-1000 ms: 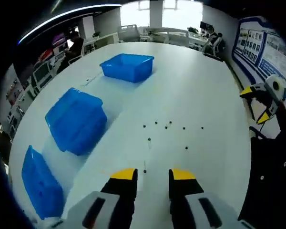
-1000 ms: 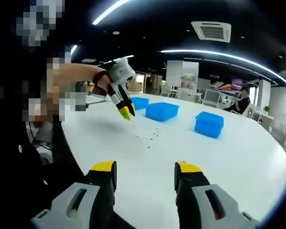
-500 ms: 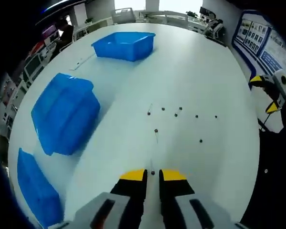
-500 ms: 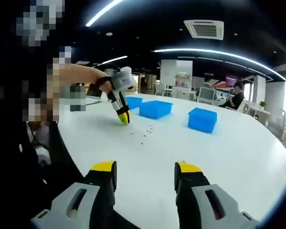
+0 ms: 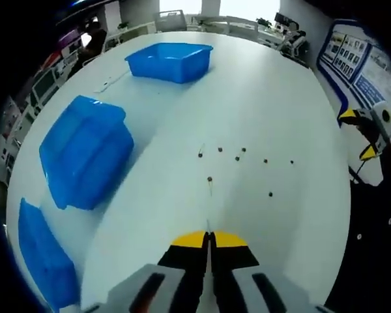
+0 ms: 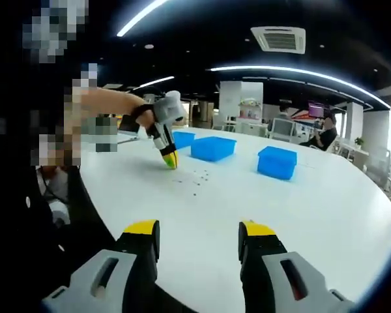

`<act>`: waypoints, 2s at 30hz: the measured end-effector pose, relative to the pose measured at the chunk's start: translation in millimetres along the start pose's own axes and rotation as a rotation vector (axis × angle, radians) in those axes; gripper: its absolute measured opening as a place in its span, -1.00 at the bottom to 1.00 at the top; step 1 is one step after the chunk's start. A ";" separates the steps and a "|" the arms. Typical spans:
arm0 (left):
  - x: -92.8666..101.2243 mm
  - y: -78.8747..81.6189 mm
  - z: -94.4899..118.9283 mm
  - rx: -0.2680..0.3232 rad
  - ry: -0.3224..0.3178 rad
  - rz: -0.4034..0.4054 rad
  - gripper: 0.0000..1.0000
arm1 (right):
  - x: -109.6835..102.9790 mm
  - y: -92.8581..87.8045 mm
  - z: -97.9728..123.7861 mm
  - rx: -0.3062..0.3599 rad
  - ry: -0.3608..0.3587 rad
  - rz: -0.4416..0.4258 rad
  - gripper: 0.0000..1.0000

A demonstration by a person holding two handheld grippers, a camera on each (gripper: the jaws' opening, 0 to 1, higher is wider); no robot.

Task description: Pick up the resistors one by one and place each resistor into its matching bin, sorting the parts by color and model until every resistor is separated into the correct bin for its type

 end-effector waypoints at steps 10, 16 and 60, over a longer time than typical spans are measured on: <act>13.3 11.6 30.7 0.307 -0.040 0.063 -0.89 | -1.2 12.8 0.3 0.031 -0.005 0.011 -0.01; 32.0 33.4 84.5 0.663 0.017 0.080 -0.89 | 0.6 27.5 1.2 0.071 -0.031 0.014 -0.01; -11.0 318.9 27.6 0.894 0.197 0.001 -0.88 | 68.7 34.2 40.6 0.158 -0.255 -0.061 -0.04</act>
Point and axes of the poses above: the point that each gripper's makers call its tool centre point, and the gripper's own axes: z roughly backward along the fingers, x roughly to its right, y roughly out of its top, the point moved 1 cm from there along z, roughly backward along the fingers, and after that the axes turned 6 degrees about -y, right-handed, at the moved point
